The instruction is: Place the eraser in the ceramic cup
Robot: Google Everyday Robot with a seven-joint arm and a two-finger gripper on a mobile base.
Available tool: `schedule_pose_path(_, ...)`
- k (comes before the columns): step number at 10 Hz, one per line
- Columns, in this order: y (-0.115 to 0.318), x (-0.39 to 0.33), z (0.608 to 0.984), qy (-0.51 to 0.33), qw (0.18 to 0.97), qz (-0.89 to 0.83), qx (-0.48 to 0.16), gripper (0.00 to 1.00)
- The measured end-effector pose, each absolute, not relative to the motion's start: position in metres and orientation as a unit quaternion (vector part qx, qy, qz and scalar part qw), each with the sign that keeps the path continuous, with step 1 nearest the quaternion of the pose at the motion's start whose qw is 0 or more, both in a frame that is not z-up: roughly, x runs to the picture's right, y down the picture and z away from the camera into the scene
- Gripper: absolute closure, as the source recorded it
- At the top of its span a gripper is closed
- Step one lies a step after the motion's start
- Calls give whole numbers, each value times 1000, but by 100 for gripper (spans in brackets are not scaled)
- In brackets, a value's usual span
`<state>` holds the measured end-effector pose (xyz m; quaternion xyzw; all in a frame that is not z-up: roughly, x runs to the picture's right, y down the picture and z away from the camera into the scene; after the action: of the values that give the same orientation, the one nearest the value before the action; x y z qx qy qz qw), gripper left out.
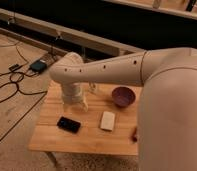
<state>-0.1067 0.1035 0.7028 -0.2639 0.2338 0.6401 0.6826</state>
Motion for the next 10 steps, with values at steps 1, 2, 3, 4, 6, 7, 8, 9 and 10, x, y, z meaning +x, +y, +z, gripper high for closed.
schedule_pose_path(1,104,-107,703,234,683,640,-264,35)
schedule_pose_path(2,104,-107,703,234,683,639,-264,35)
schedule_pose_path(3,105,-106,704,236,686,635,-265,35)
schedule_pose_path(4,110,-104,710,243,700,615,-268,35)
schedule_pose_path(6,125,-106,722,257,739,554,-285,35)
schedule_pose_path(7,135,-110,735,261,775,493,-299,35)
schedule_pose_path(8,138,-113,742,260,790,464,-305,35)
schedule_pose_path(9,144,-118,753,258,812,419,-314,35)
schedule_pose_path(10,151,-127,764,251,833,370,-325,35)
